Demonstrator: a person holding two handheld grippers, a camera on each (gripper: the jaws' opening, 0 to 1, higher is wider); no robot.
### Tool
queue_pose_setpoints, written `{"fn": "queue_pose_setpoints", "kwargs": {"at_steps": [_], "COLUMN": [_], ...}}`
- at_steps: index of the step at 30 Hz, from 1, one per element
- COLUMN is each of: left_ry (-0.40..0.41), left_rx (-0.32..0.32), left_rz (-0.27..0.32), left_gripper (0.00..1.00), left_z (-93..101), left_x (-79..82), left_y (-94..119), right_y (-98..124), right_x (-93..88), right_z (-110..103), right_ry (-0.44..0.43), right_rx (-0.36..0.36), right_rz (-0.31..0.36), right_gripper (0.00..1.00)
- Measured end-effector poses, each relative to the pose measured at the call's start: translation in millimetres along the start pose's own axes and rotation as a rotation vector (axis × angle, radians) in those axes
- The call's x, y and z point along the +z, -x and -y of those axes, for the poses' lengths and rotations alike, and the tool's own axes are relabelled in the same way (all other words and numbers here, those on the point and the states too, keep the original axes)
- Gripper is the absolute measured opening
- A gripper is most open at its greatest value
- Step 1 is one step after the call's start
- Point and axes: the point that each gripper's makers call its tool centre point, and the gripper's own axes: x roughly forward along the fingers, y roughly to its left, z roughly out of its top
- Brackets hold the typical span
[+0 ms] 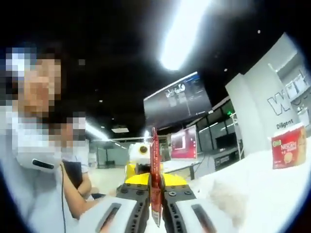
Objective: Tear open the coffee pouch, take out the coffee, and pour the coffee from the pouch into the cup
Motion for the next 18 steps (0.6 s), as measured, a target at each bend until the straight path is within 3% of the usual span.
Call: {"fn": "queue_pose_setpoints", "kwargs": {"at_steps": [3,6,10,14,18], "left_ry": [-0.012,-0.032,-0.019,-0.018,-0.046], "left_rx": [-0.001,0.041,0.035,0.04,0.09], "left_rz": [-0.028,-0.088,-0.087,-0.099,-0.095], "left_gripper": [0.21,0.21,0.2,0.1,0.04], "left_z": [7.5,3.8,4.5,5.4,0.2], "left_x": [-1.8,-11.0,-12.4,-15.0,-10.1], "left_y": [-4,-10,-14,-17,-15], "right_y": [-9,-17,-23,-27,-28], "right_x": [-12.3,-16.8,-22.8,-29.6,-25.8], "right_z": [-7,-12,-17,-17,-14], "right_ry": [-0.006,0.005,0.022,0.023,0.01], "right_rx": [0.024,0.045,0.055,0.056,0.05], "right_rz": [-0.042,-0.07,-0.104,-0.122,-0.083], "right_gripper": [0.08,0.08,0.08,0.08,0.09]}}
